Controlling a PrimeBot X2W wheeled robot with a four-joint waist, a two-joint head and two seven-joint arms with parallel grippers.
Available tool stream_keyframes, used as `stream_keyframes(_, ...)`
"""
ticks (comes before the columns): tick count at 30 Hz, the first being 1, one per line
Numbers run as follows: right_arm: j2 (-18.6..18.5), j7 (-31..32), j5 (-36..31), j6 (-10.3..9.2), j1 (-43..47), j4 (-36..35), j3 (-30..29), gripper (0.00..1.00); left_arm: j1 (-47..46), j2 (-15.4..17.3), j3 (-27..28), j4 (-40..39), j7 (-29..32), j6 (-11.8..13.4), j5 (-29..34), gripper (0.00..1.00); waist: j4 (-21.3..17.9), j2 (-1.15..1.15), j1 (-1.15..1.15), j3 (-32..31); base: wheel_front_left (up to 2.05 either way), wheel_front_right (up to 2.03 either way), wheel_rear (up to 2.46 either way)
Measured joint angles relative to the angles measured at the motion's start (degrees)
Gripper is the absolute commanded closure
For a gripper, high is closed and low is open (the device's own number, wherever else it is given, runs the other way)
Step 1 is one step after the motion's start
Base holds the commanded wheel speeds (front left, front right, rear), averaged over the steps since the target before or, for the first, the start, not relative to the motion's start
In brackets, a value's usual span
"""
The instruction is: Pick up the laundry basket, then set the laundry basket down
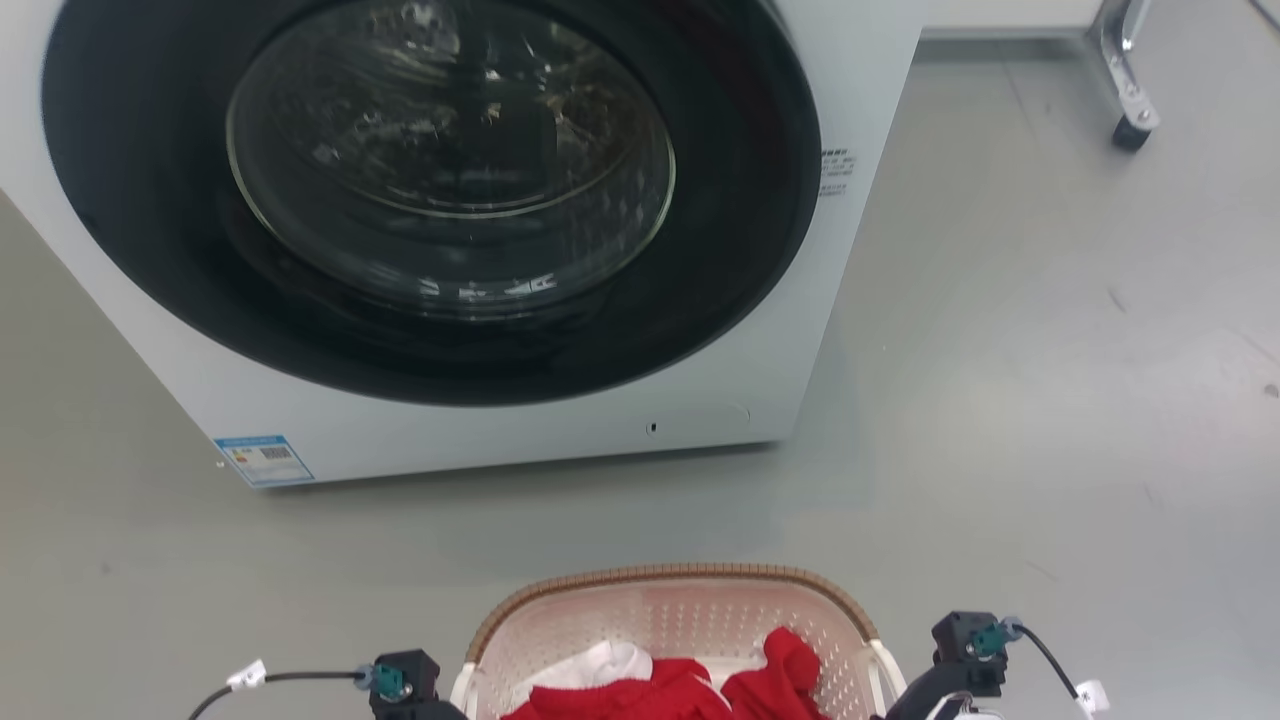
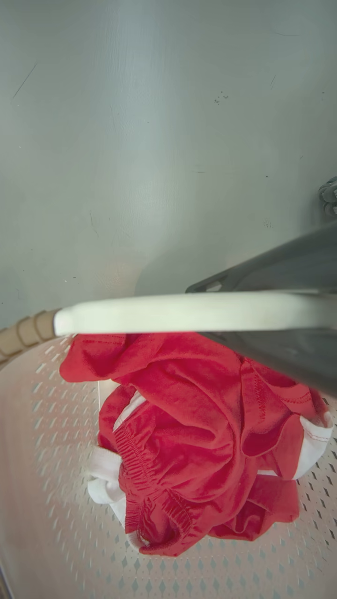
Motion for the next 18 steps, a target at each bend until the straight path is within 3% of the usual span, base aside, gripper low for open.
stream_keyframes(18, 0.01, 3.45, 1.80, -0.63, 4.15, -0.30, 1.78, 1.00, 4.65, 0.27, -3.41, -1.15, 2.63, 2.13, -3.82, 1.00, 0.04, 0.00, 0.01, -8.88, 0.00, 0.00, 0.00)
